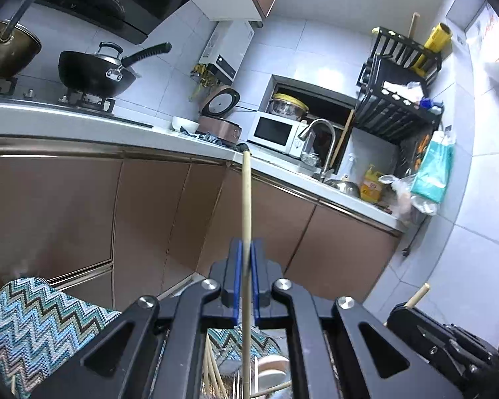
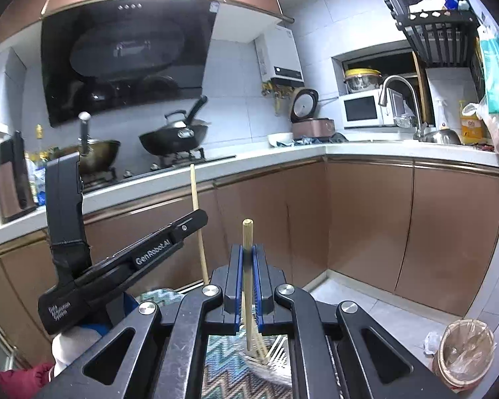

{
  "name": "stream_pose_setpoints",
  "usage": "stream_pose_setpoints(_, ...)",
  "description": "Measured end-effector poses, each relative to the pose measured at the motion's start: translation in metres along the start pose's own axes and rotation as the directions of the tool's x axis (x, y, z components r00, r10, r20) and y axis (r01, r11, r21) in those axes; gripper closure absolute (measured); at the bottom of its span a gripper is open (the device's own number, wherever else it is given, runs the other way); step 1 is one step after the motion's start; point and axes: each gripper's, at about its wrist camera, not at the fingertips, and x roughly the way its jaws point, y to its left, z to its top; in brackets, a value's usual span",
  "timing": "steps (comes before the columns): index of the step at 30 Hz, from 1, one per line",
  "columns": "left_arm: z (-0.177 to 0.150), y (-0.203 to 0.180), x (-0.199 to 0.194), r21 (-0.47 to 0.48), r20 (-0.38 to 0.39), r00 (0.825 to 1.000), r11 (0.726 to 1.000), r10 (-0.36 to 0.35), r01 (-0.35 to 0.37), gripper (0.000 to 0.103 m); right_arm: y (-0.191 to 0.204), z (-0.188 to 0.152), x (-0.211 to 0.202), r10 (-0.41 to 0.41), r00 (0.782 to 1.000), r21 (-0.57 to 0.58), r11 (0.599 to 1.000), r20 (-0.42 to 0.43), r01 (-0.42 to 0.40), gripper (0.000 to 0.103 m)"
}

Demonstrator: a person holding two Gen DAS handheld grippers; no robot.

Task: Organize utensils
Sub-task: 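Carry both chopsticks up to the wire holder with both tools, then lower both chopsticks into the holder and open both tools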

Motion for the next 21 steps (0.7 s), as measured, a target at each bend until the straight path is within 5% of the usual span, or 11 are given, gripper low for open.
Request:
stream_pose_setpoints(10,-0.054,0.012,0.043,0.03,0.004,0.997,0.997,0.077,-0.077,0.097,-0.018,-0.043,0.049,-0.042,0.996,-0.009,0.999,-0.084,0.042,0.097)
stream_pose_setpoints(21,-0.049,0.028,-0.001,0.04,-0.004,0.996,0.996,0.085,-0.085,0.083,-0.016,-0.047,0.032,-0.074,0.994,0.036,0.996,-0.081,0.077,0.083)
